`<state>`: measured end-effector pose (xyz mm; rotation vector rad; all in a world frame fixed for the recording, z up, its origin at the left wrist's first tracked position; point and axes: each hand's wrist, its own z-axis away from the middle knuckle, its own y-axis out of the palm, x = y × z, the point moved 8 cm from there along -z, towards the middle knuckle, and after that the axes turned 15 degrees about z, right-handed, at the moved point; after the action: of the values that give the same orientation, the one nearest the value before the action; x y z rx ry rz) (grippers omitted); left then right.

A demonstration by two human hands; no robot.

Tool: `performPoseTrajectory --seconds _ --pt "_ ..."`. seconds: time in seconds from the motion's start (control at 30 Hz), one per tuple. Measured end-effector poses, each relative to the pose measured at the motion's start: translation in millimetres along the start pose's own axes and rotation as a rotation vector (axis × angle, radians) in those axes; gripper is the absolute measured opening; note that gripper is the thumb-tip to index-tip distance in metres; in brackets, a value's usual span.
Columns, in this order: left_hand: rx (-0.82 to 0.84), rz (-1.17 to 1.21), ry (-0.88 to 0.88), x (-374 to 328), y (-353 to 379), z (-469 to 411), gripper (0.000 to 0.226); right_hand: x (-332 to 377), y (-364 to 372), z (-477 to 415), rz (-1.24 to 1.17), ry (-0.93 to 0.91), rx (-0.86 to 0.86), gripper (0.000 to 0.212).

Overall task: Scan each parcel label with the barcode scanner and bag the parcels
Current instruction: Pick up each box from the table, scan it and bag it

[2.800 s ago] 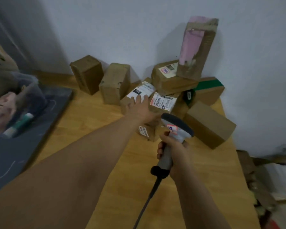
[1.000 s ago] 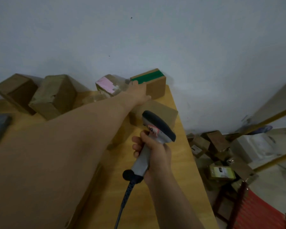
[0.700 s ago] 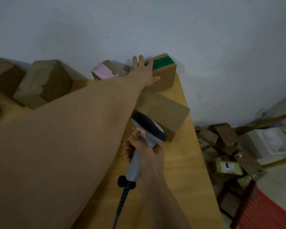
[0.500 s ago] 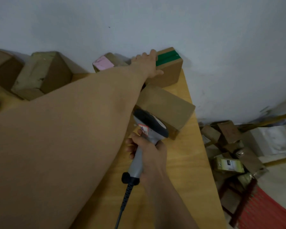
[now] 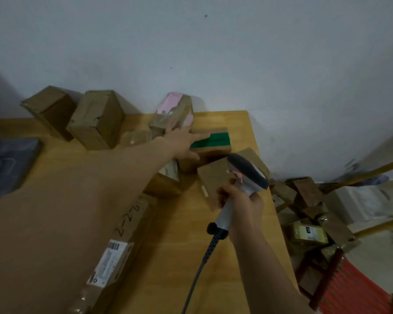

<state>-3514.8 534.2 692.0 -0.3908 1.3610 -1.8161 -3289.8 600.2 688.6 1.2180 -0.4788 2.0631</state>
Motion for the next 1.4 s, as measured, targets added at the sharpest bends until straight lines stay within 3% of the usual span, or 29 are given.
performPoseTrajectory --seconds 0.13,0.17,0.2,0.23,0.27,0.4,0.53,0.6,0.67,0.73,0.8,0.87,0.97,1.27,1.4 --pt "0.028 0.023 0.02 2.6 15.2 55.1 0.072 -7.0 -41.1 4.3 0.271 0.0 -0.208 0.025" --pt "0.048 0.028 0.02 3.0 17.7 65.8 0.073 -11.7 -52.4 4.4 0.352 0.027 -0.27 0.035" --pt "0.071 0.037 0.014 4.9 19.2 74.3 0.074 -15.1 -60.0 3.3 0.412 0.038 -0.28 0.065" --pt "0.099 0.045 0.009 7.5 21.9 78.9 0.077 -25.7 -66.2 -9.5 0.41 0.041 -0.242 0.092" --pt "0.127 0.056 0.003 9.3 23.6 83.5 0.081 -31.6 -68.2 -17.8 0.359 0.047 -0.18 0.101" --pt "0.242 0.164 -0.017 7.0 24.8 96.5 0.08 -23.7 -44.1 -8.3 0.262 0.095 0.122 0.041" --pt "0.413 0.255 -0.214 12.9 4.1 106.8 0.029 -17.6 -34.2 -2.5 0.404 0.068 0.307 0.021" --pt "0.35 0.359 -0.272 22.0 -9.9 97.1 0.023 -7.6 -33.9 -7.0 0.368 0.038 0.335 0.015" --pt "0.114 0.416 -0.24 30.0 -31.4 73.0 0.026 2.7 -27.1 -12.7 0.277 0.008 0.342 0.015" --pt "-0.167 0.319 -0.191 41.1 -54.3 47.9 0.026 5.6 -10.3 -17.0 0.205 -0.009 0.365 0.017" --pt "-0.264 0.229 -0.192 56.7 -60.3 21.7 0.041 4.4 9.5 -19.3 0.187 -0.04 0.38 0.018" --pt "-0.235 0.14 -0.286 77.7 -49.8 -3.4 0.068 -0.4 25.3 -25.0 0.171 -0.045 0.378 0.023" --pt "-0.18 0.225 -0.409 102.7 -36.0 -24.9 0.094 -11.8 45.6 -35.8 0.156 0.008 0.376 0.024" --pt "-0.035 0.178 -0.323 95.4 -23.9 8.6 0.077 -33.5 74.1 -30.4 0.214 0.105 0.424 0.022" --pt "0.082 0.131 -0.325 94.7 -10.7 64.3 0.085 -37.8 81.6 2.5 0.214 0.144 0.453 0.02"
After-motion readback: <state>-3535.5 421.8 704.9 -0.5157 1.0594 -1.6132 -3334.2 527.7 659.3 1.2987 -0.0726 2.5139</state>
